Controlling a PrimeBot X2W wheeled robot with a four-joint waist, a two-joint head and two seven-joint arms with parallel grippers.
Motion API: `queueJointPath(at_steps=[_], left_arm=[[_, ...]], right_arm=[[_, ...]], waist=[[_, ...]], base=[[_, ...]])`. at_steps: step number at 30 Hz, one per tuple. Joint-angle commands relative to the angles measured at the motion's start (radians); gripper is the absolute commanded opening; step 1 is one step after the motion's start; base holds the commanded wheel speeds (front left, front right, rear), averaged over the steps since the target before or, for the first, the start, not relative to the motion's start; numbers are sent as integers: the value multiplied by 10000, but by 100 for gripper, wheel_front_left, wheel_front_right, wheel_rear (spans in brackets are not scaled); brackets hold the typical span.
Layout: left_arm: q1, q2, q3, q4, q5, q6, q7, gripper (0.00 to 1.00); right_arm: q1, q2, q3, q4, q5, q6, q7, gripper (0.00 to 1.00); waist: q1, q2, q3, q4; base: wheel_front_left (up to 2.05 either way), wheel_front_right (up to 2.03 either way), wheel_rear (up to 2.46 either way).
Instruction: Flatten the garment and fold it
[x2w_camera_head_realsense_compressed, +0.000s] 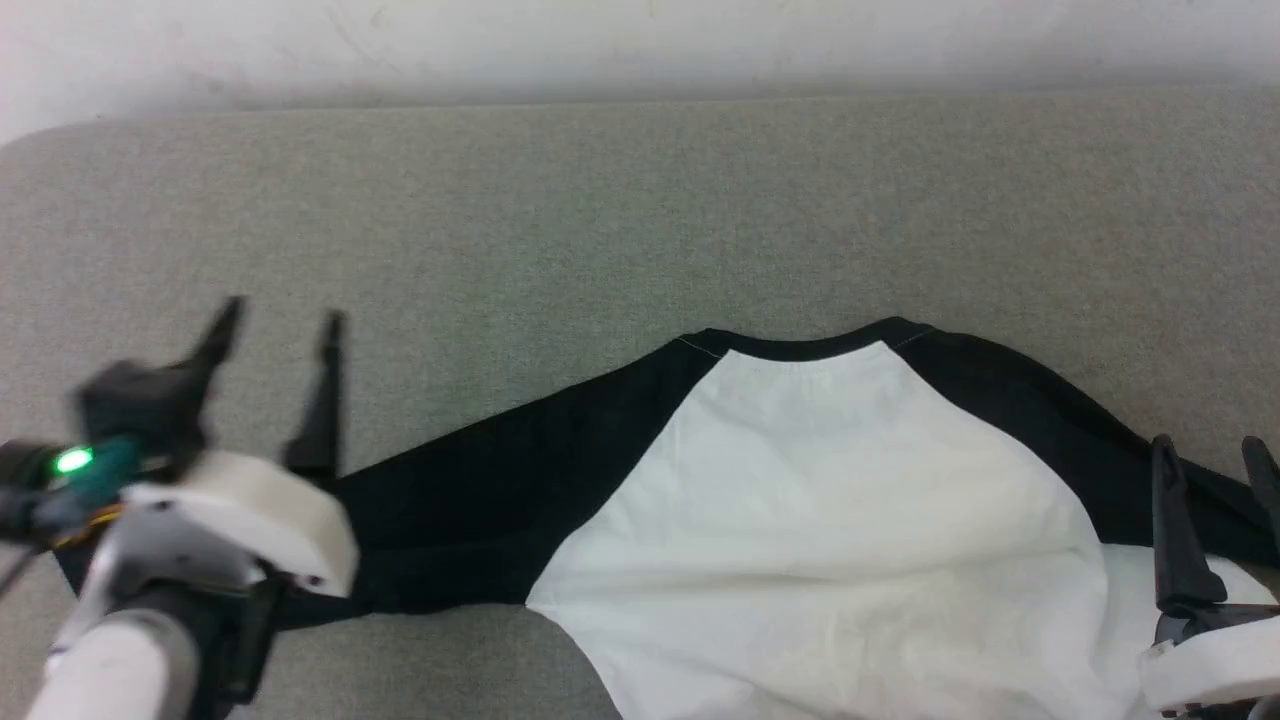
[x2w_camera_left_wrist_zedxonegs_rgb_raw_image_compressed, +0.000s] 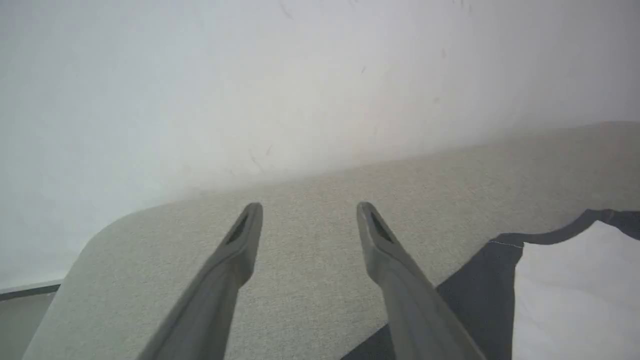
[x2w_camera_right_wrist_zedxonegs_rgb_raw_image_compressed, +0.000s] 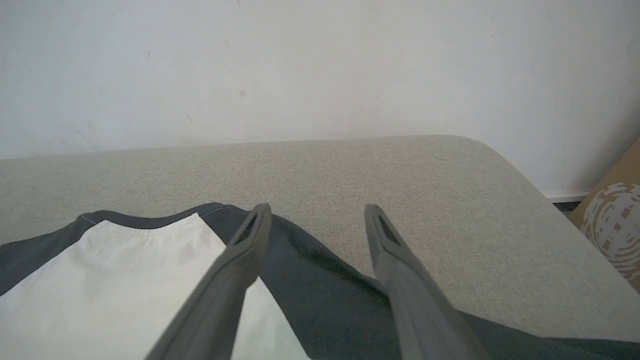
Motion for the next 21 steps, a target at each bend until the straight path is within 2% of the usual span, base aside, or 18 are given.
queueJointPath(at_steps=[1, 6, 11, 15, 21], left_arm=[[-251, 95, -295, 60, 202, -191, 156, 100], [-1484, -220, -2612, 866, 703, -1499, 1434, 100], [-2301, -465, -3737, 2176, 756, -2454, 2196, 100], [-2787, -334, -4101, 2947, 692, -2914, 2548, 100], [-3551, -297, -4369, 3513, 844, -3125, 2485, 100]], right_arm=[[-56, 24, 22, 25, 53, -9, -69, 100], [-164, 24, 64, 117, 86, -9, -156, 100], [-221, 24, 84, 151, 86, -9, -168, 100], [-276, 24, 101, 115, 74, -9, -150, 100], [-318, 24, 82, 37, 65, -9, -115, 100]], waist=[[0, 0, 124, -120], [0, 0, 419, -335], [0, 0, 704, -497], [0, 0, 943, -630], [0, 0, 1266, -711]], base=[[0, 0, 0], [0, 0, 0], [0, 0, 0], [0, 0, 0], [0, 0, 0]])
